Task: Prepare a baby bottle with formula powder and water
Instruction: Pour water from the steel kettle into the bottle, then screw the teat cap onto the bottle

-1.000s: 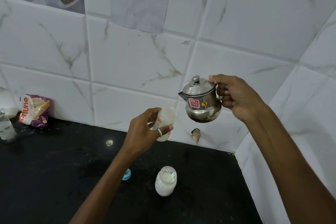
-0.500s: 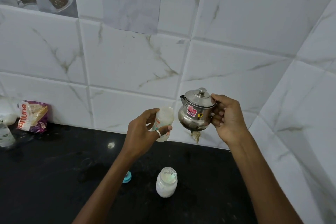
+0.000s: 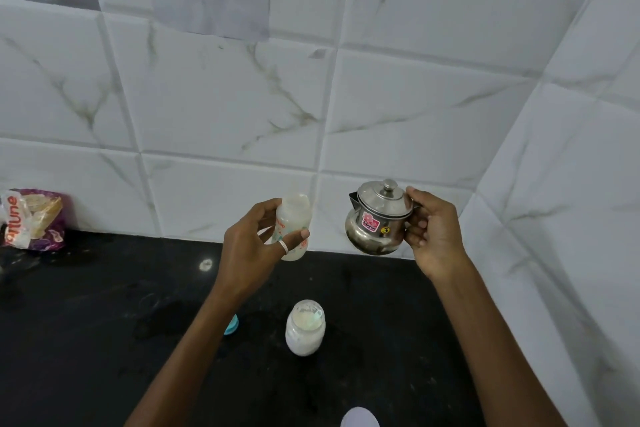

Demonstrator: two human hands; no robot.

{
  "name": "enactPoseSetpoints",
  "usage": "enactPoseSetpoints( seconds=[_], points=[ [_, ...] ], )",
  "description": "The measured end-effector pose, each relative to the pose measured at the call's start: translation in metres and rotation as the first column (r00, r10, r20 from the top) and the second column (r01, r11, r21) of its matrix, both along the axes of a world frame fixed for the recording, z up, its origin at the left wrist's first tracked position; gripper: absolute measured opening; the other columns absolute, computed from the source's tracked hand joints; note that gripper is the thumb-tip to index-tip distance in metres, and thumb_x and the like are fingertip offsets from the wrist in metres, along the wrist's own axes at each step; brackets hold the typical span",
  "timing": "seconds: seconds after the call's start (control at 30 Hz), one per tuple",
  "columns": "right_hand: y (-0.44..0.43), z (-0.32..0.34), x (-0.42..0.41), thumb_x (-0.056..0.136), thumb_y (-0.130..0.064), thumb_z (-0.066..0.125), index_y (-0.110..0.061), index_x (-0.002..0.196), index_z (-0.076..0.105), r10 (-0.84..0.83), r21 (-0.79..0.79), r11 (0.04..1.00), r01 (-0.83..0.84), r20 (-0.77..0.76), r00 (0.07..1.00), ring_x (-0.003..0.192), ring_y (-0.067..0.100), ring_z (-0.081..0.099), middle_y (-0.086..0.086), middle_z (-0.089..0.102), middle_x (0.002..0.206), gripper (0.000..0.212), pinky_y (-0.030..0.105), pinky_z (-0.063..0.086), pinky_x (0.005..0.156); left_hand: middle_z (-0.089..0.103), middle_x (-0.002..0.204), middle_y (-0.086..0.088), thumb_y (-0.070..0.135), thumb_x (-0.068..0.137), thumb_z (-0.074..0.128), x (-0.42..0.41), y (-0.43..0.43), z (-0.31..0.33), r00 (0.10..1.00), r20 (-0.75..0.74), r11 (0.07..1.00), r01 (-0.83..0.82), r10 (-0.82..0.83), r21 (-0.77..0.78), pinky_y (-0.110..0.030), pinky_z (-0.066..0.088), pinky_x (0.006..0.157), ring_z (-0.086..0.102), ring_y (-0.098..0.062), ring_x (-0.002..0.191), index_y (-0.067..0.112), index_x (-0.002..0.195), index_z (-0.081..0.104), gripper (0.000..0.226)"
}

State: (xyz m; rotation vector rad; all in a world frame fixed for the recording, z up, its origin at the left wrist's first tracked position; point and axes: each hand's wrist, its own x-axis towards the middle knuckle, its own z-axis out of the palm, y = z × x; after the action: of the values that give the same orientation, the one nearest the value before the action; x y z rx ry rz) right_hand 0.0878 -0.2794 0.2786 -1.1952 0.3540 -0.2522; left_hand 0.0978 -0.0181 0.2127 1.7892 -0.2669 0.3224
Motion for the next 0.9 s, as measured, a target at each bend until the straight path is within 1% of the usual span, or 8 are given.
enactPoseSetpoints(
  seconds=[0.23, 0.4, 0.47, 0.53, 0.6, 0.7, 0.77, 0.9],
  points=[
    [-0.036, -0.068, -0.001, 0.095, -0.020, 0.060, -0.019, 0.068, 0.058, -0.040, -0.012, 0.999, 0.040, -0.085, 0.996, 0.037, 0.004, 0.034, -0.011, 0.046, 0.047, 0.027, 0.016, 0.020, 0.034, 0.066, 0.115, 0.023, 0.043, 0.066, 0.082, -0.007, -0.014, -0.022, 0.998, -0.054, 0.999, -0.018, 0.015, -0.051, -0.006, 0.052, 0.081, 0.064, 0.016, 0.102, 0.029, 0.126, 0.059, 0.066],
    [-0.059, -0.123, 0.001, 0.100, -0.014, 0.053, -0.017, 0.065, 0.056, -0.032, -0.040, 0.999, 0.027, -0.126, 0.992, 0.038, 0.002, 0.046, -0.013, 0.051, 0.046, 0.035, 0.013, 0.029, 0.035, 0.068, 0.116, 0.022, 0.041, 0.066, 0.083, -0.018, -0.025, -0.044, 0.993, -0.114, 0.997, -0.032, 0.024, -0.076, -0.012, 0.054, 0.088, 0.066, 0.010, 0.106, 0.022, 0.132, 0.060, 0.073],
    [-0.069, -0.148, 0.002, 0.100, -0.014, 0.053, -0.017, 0.066, 0.063, -0.026, -0.073, 0.997, 0.013, -0.172, 0.985, 0.043, 0.000, 0.053, -0.011, 0.058, 0.049, 0.036, 0.012, 0.035, 0.040, 0.070, 0.121, 0.015, 0.036, 0.067, 0.085, -0.022, -0.027, -0.055, 0.988, -0.148, 0.995, -0.050, 0.037, -0.091, -0.019, 0.056, 0.093, 0.068, 0.003, 0.111, 0.021, 0.133, 0.060, 0.072],
    [-0.078, -0.177, 0.003, 0.099, -0.018, 0.056, -0.019, 0.068, 0.071, -0.012, -0.099, 0.995, -0.010, -0.219, 0.976, 0.056, 0.003, 0.061, -0.007, 0.066, 0.058, 0.034, 0.017, 0.043, 0.051, 0.072, 0.122, 0.011, 0.029, 0.069, 0.086, -0.027, -0.029, -0.067, 0.982, -0.180, 0.992, -0.071, 0.051, -0.105, -0.026, 0.056, 0.096, 0.069, -0.004, 0.114, 0.022, 0.131, 0.061, 0.068],
    [-0.088, -0.206, 0.006, 0.098, -0.019, 0.057, -0.019, 0.065, 0.076, -0.002, -0.105, 0.994, -0.027, -0.266, 0.964, 0.065, 0.009, 0.065, -0.005, 0.070, 0.064, 0.038, 0.024, 0.045, 0.060, 0.073, 0.119, 0.016, 0.025, 0.069, 0.086, -0.033, -0.034, -0.078, 0.975, -0.208, 0.990, -0.097, 0.074, -0.102, -0.024, 0.057, 0.095, 0.070, -0.005, 0.113, 0.025, 0.127, 0.061, 0.063],
    [-0.095, -0.241, 0.006, 0.098, -0.017, 0.056, -0.021, 0.059, 0.076, 0.026, -0.100, 0.993, -0.059, -0.302, 0.953, 0.065, 0.007, 0.066, -0.006, 0.070, 0.064, 0.043, 0.026, 0.045, 0.063, 0.072, 0.114, 0.025, 0.024, 0.070, 0.084, -0.044, -0.040, -0.092, 0.969, -0.222, 0.989, -0.127, 0.107, -0.078, -0.016, 0.055, 0.089, 0.070, -0.001, 0.109, 0.025, 0.127, 0.060, 0.062],
    [-0.099, -0.260, 0.007, 0.098, -0.018, 0.057, -0.019, 0.063, 0.075, 0.055, -0.098, 0.991, -0.090, -0.311, 0.949, 0.068, 0.009, 0.066, -0.003, 0.070, 0.067, 0.039, 0.026, 0.047, 0.065, 0.071, 0.111, 0.030, 0.025, 0.070, 0.083, -0.050, -0.043, -0.101, 0.964, -0.239, 0.988, -0.137, 0.117, -0.070, -0.012, 0.054, 0.087, 0.069, 0.003, 0.108, 0.024, 0.126, 0.059, 0.062],
    [-0.101, -0.290, 0.011, 0.096, -0.020, 0.058, -0.020, 0.067, 0.074, 0.084, -0.088, 0.989, -0.121, -0.341, 0.936, 0.073, 0.011, 0.067, -0.002, 0.071, 0.072, 0.034, 0.027, 0.047, 0.068, 0.071, 0.113, 0.029, 0.025, 0.070, 0.083, -0.057, -0.048, -0.115, 0.953, -0.275, 0.987, -0.148, 0.125, -0.065, -0.015, 0.055, 0.089, 0.068, 0.002, 0.110, 0.025, 0.125, 0.058, 0.061]
  ],
)
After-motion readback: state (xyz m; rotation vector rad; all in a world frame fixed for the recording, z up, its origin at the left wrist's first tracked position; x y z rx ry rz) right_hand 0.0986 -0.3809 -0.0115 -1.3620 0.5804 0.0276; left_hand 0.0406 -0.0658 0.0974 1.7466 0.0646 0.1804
